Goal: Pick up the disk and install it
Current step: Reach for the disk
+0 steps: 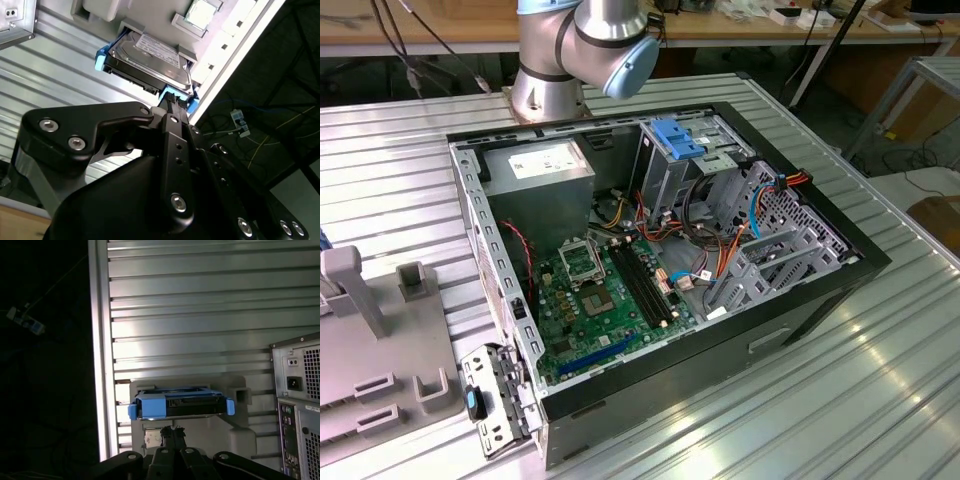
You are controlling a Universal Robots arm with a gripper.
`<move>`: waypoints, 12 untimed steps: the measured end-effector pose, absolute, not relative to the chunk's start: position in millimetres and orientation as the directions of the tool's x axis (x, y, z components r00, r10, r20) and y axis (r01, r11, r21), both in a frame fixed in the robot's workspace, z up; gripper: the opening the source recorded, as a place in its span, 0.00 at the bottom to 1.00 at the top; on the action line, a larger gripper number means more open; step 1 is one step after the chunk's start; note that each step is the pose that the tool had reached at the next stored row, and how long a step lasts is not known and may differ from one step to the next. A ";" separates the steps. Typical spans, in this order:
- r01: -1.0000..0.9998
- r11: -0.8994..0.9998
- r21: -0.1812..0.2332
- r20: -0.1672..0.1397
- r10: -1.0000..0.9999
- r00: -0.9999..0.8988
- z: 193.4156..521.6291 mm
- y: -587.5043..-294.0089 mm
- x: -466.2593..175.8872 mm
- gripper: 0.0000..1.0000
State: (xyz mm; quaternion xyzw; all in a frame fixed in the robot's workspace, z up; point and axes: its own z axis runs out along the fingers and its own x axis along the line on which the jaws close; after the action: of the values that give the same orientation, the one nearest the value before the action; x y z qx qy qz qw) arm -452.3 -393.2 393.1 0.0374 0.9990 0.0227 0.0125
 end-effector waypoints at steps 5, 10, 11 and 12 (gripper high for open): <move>0.074 0.996 0.046 -0.023 0.075 -0.997 393.1 -393.1 -457.2 0.11; 0.074 0.996 0.046 -0.023 0.075 -0.997 393.1 -393.0 -457.6 0.11; 0.074 0.996 0.046 -0.023 0.075 -0.997 393.1 -393.0 -457.6 0.11; 0.074 0.996 0.046 -0.023 0.075 -0.997 393.1 -393.0 -457.6 0.11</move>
State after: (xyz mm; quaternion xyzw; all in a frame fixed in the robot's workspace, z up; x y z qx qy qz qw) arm -457.6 -393.0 393.1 0.0375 0.9990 0.0227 0.0124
